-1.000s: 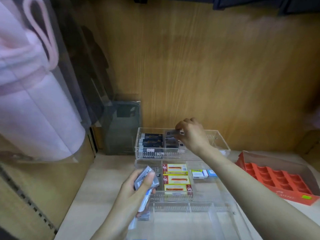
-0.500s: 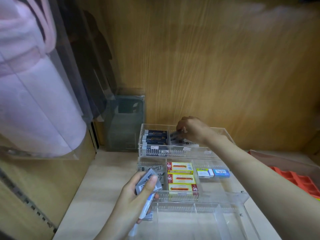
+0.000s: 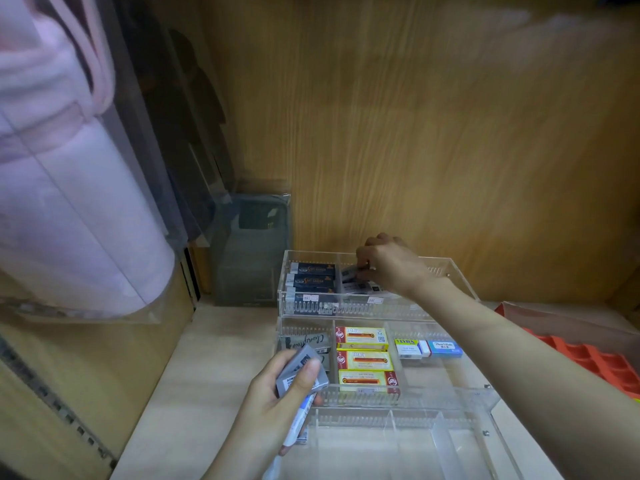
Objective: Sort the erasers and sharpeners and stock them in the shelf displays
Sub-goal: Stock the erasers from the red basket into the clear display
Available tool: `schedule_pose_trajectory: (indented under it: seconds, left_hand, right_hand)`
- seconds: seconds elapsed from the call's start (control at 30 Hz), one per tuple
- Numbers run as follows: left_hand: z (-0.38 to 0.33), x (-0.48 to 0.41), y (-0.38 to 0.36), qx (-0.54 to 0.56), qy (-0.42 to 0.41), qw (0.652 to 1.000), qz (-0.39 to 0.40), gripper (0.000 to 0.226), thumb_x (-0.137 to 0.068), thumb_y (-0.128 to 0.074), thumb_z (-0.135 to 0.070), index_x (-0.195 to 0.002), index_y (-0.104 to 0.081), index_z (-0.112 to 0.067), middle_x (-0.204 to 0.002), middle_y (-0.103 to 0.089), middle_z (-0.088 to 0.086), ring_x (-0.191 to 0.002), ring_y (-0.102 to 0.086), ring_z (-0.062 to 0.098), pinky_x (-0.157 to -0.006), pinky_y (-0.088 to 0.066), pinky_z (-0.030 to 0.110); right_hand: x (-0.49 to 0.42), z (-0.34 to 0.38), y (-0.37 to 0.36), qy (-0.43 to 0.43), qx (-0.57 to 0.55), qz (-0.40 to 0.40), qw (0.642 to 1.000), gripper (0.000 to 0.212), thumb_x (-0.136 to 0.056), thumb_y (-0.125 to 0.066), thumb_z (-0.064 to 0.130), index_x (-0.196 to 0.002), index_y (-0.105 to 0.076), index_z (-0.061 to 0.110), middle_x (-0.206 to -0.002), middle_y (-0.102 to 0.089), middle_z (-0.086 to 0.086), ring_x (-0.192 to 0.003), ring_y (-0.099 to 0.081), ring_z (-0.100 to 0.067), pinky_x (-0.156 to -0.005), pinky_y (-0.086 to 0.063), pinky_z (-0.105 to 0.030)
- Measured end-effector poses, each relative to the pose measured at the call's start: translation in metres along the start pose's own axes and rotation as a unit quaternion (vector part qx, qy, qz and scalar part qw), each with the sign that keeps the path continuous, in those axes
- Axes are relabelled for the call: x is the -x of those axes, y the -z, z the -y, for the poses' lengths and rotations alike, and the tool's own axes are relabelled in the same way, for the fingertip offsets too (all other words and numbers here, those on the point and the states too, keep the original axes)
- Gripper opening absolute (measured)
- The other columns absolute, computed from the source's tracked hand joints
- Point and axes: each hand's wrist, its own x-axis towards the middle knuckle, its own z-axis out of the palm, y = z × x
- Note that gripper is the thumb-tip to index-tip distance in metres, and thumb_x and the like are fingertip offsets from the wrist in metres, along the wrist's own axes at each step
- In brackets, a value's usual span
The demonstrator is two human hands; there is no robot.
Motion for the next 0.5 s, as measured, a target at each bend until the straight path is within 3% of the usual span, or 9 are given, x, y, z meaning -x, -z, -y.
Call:
schedule_pose_trajectory:
  seconds: [0.27, 0.37, 0.5]
  left_hand:
    - [-0.0047, 0.004, -0.0004, 0.002, -0.002, 1.0, 0.01, 0.039, -0.071, -0.059, -0.044, -0.103, -0.063, -0.022, -0.066, -0.064, 0.007, -0.038, -0.047, 0.01, -0.033, -0.027, 0.017]
    - [-0.0065, 0.0038, -0.0011, 0.005, 0.004, 1.0, 0.01, 0.029, -0.08, -0.059, -0.034, -0.104, -0.062, -0.019, -0.069, -0.063, 0.007, -0.039, -0.051, 0.007, -0.032, -0.03, 0.018]
    - [-0.0083, 0.0082, -0.0027, 0.006, 0.0, 1.0, 0.008, 0.038, -0.072, -0.06, -0.041, -0.102, -0.064, -0.02, -0.068, -0.063, 0.009, -0.039, -0.048, 0.009, -0.033, -0.029, 0.016]
  right_hand:
    - [-0.0026, -0.0037, 0.0069, 0.03, 0.006, 0.038, 0.999, 0.019, -0.086, -0.063, 0.034, -0.093, -0.063, 0.016, -0.098, -0.062, -0.003, -0.1, -0.046, -0.023, -0.073, -0.024, -0.027]
    - [-0.0026, -0.001, 0.0026, 0.001, 0.001, 0.021, 1.0, 0.017, -0.086, -0.063, 0.033, -0.094, -0.065, 0.018, -0.101, -0.061, -0.002, -0.103, -0.045, -0.023, -0.075, -0.024, -0.028]
    - [-0.0028, -0.0013, 0.0019, 0.011, 0.005, 0.03, 0.999, 0.022, -0.088, -0.061, 0.035, -0.092, -0.072, 0.017, -0.104, -0.061, 0.0, -0.105, -0.043, -0.022, -0.082, -0.025, -0.029]
